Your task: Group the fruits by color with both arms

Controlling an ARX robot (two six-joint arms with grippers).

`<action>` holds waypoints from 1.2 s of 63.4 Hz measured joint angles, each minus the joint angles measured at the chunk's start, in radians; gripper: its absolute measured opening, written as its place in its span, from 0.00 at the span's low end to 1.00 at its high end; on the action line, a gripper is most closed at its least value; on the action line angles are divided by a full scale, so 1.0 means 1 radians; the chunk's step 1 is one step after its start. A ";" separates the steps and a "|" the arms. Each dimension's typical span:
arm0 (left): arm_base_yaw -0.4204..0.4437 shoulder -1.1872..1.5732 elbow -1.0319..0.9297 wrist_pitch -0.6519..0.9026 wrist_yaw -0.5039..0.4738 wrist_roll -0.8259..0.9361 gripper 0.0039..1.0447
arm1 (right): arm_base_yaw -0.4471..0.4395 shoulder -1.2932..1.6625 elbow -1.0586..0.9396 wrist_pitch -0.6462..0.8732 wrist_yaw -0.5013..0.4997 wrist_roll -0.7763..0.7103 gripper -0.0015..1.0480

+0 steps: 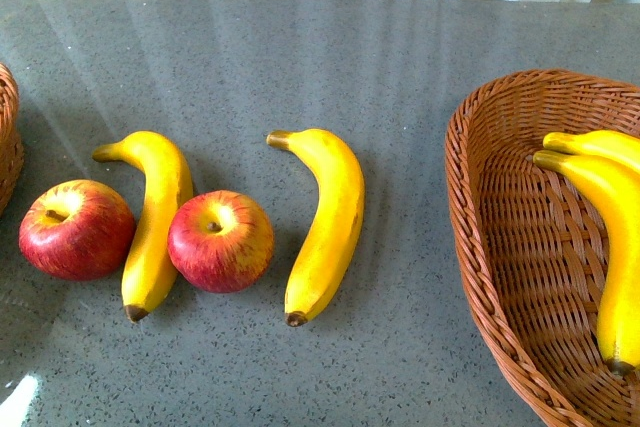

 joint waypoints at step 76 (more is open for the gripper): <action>0.000 0.000 0.000 0.000 0.000 0.000 0.91 | 0.000 0.000 0.000 0.000 0.000 0.000 0.91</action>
